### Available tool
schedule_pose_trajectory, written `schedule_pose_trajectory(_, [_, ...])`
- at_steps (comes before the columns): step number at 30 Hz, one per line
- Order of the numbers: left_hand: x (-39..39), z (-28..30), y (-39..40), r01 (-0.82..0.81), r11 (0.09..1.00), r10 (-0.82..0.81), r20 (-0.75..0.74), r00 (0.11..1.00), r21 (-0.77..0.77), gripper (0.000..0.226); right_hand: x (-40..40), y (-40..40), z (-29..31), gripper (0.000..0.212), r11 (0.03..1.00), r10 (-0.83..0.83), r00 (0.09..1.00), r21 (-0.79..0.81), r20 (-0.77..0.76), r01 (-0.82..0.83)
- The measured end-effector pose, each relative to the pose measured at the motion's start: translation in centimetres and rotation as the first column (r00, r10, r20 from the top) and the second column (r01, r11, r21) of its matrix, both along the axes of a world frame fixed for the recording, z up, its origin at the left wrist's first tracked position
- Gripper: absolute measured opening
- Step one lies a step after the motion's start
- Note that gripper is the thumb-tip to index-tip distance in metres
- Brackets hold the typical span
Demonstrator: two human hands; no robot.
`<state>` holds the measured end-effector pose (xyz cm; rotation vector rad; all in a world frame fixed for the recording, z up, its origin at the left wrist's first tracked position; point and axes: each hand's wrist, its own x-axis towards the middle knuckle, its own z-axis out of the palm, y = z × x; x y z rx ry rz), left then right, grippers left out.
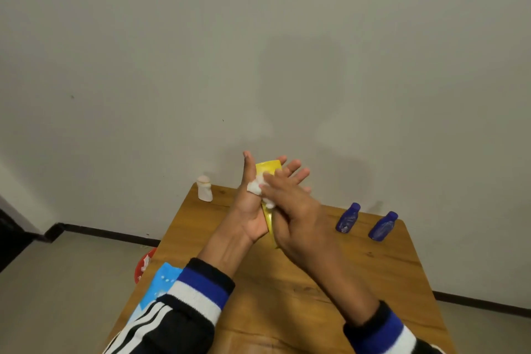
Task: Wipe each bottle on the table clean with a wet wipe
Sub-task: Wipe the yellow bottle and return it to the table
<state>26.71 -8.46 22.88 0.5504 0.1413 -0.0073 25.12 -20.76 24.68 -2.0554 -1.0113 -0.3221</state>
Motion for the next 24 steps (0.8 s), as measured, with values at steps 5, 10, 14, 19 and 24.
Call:
schedule_pose_trajectory(5, [0.2, -1.4, 1.3, -0.093, 0.995, 0.095, -0.049, 0.994, 0.044, 0.078, -2.4, -3.5, -3.5, 0.038, 0.997, 0.059, 0.998, 0.044, -0.012, -0.058])
schedule_pose_trajectory(10, [0.4, -1.4, 0.5, -0.029, 1.000, 0.029, -0.077, 0.997, 0.004, 0.079, 1.6, -3.2, -0.5, 0.030, 0.977, -0.170, 0.985, 0.135, 0.020, 0.166])
schedule_pose_trajectory(14, [0.5, -1.3, -0.7, 0.093, 0.996, -0.093, -0.083, 0.992, -0.007, 0.080, 4.1, -0.5, 0.4, 0.033, 0.993, -0.081, 0.997, 0.090, 0.015, 0.079])
schedule_pose_trajectory(19, [1.3, -2.0, 0.9, -0.071, 0.997, 0.066, -0.156, 0.986, -0.027, 0.064, 1.0, -0.9, -3.6, 0.023, 0.999, -0.025, 0.998, -0.039, 0.060, 0.027])
schedule_pose_trajectory(24, [0.4, -3.4, 2.0, -0.125, 0.992, 0.122, -0.161, 0.979, -0.014, 0.062, -0.1, -4.1, -3.3, 0.017, 0.996, 0.080, 0.980, -0.015, -0.184, -0.084])
